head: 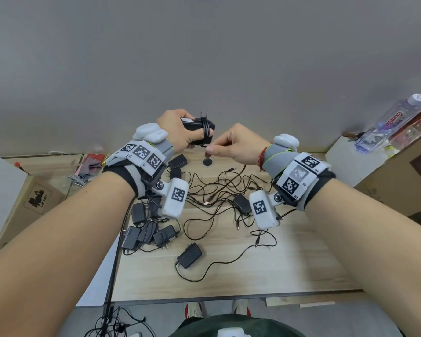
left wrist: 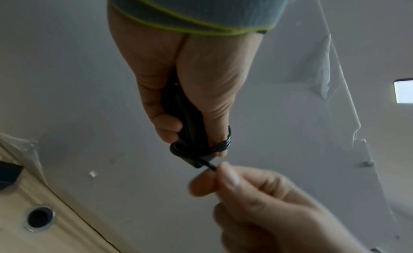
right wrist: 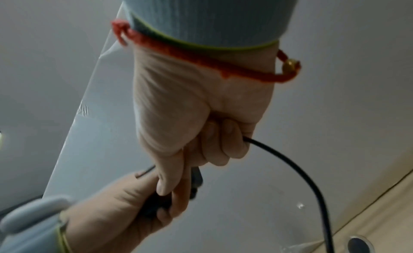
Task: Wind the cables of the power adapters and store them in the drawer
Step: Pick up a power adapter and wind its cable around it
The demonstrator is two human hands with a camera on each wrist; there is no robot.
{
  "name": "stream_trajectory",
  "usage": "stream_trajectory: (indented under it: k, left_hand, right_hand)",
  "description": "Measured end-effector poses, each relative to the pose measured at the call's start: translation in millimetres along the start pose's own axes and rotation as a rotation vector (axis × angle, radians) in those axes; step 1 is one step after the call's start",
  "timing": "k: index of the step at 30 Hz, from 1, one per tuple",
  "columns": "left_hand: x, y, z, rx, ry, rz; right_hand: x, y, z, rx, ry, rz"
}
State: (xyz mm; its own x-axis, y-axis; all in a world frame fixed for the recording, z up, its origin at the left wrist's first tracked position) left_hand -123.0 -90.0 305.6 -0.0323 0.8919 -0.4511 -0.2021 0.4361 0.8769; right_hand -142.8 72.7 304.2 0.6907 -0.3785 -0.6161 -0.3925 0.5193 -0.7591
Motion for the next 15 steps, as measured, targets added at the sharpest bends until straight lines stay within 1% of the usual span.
stream_trajectory:
  k: [2,4,9,12,15]
  left_hand:
    - [-1.3,-2.6,1.2,-0.012,-0.008,-0.106]
    - [0.6,-2.0,4.2,-0.01,-0.045,-0.182]
    - [11.0,5.9,11.8,0.007,-0.146,-0.245]
    - [16.0,13.8,16.9,0.036,-0.193,-0.214]
    - [20.6,20.0,21.2,0.077,-0.232,-0.123]
  right_hand:
    - [-6.6,-1.2,-2.8,-0.026,0.029,-0.016]
    - [-15.7,-4.3,-2.4,-0.033,0.054,-0.023]
    - [-40.8,-4.7,-2.8,-0.064,0.165,-0.075]
    - [-51.6,3.1,-6.0,-0.051,0.237,-0.103]
    - [-56.5,12.3,-8.5,-0.04,0.261,-0.146]
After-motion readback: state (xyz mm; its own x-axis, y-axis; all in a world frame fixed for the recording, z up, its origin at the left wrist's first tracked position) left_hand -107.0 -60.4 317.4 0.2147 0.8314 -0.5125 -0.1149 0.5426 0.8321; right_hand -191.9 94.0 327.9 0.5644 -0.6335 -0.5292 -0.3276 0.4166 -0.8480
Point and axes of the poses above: each hand's wrist, its own z-axis away from the middle knuckle, its own x-axis out of the palm, y = z × x, the point moved 6 cm from there along -z, towards the middle knuckle, and after that the axes turned 10 degrees about -y, right-handed, at the moved point
